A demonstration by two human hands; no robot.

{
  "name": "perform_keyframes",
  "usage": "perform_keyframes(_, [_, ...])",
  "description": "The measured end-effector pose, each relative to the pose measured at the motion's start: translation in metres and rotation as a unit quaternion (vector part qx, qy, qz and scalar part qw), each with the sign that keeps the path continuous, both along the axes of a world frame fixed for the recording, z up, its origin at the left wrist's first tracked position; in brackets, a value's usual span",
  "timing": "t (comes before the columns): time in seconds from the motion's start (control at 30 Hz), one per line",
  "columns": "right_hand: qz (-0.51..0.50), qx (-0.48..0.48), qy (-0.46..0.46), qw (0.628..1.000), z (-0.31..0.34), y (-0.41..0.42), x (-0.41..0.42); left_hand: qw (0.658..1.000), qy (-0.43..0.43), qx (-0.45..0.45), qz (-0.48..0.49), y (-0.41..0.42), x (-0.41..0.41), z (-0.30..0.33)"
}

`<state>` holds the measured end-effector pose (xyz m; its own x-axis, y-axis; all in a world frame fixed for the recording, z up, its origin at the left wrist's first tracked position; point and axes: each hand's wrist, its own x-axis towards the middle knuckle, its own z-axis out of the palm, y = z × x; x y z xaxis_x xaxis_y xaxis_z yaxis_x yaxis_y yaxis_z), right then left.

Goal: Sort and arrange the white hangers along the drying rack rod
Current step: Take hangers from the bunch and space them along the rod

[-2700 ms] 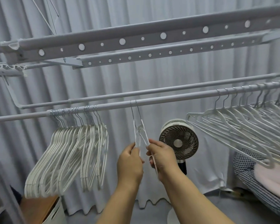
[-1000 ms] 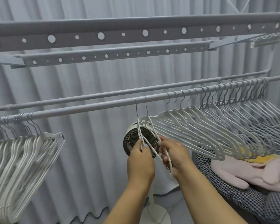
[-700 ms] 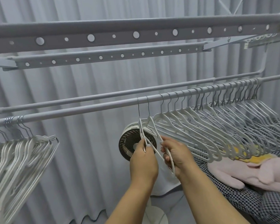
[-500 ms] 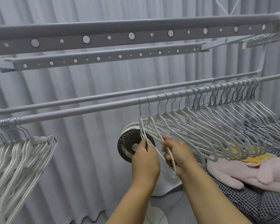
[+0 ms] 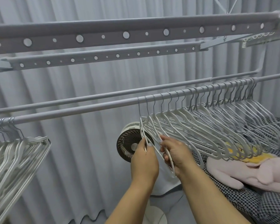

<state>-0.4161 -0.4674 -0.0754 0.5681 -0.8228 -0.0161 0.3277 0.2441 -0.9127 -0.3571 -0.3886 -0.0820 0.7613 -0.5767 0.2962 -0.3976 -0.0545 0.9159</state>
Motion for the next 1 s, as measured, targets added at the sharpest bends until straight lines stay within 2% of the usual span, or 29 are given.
perform_keyframes(0.1, [-0.002, -0.034, 0.029, 0.999, 0.001, 0.002, -0.002, 1.0, -0.01, 0.015, 0.008, 0.001, 0.001, -0.002])
perform_keyframes(0.17, [-0.029, -0.093, 0.084, 0.992, 0.0, 0.003, -0.002, 0.999, -0.02, 0.031, 0.02, 0.003, 0.002, -0.002])
perform_keyframes(0.2, [-0.062, -0.155, 0.145, 0.975, -0.001, 0.004, -0.003, 0.998, -0.027, 0.041, 0.028, 0.005, 0.002, -0.001])
perform_keyframes(0.23, [-0.101, -0.23, 0.217, 0.943, -0.001, 0.006, -0.004, 0.997, -0.038, 0.049, 0.036, 0.007, 0.004, -0.001])
perform_keyframes(0.3, [-0.177, -0.35, 0.323, 0.861, 0.003, 0.016, -0.007, 0.994, -0.066, 0.071, 0.052, 0.012, 0.006, 0.0])
perform_keyframes(0.37, [-0.226, -0.409, 0.359, 0.808, 0.008, 0.027, -0.007, 0.987, -0.103, 0.1, 0.069, 0.019, 0.009, 0.001])
perform_keyframes(0.43, [-0.25, -0.432, 0.349, 0.793, 0.015, 0.037, -0.002, 0.98, -0.137, 0.113, 0.09, 0.027, 0.016, 0.002])
perform_keyframes(0.57, [-0.246, -0.449, 0.239, 0.826, 0.029, 0.062, 0.018, 0.974, -0.164, 0.062, 0.14, 0.048, 0.042, 0.005])
perform_keyframes(0.7, [-0.177, -0.432, 0.188, 0.864, 0.032, 0.092, 0.048, 0.968, -0.126, 0.122, 0.179, 0.08, 0.059, 0.013])
perform_keyframes(0.9, [0.037, -0.414, 0.164, 0.895, 0.028, 0.139, 0.098, 0.964, -0.098, 0.123, 0.212, 0.139, 0.089, 0.02])
perform_keyframes(1.0, [0.108, -0.393, 0.134, 0.903, 0.026, 0.165, 0.123, 0.962, -0.08, 0.12, 0.231, 0.171, 0.104, 0.023])
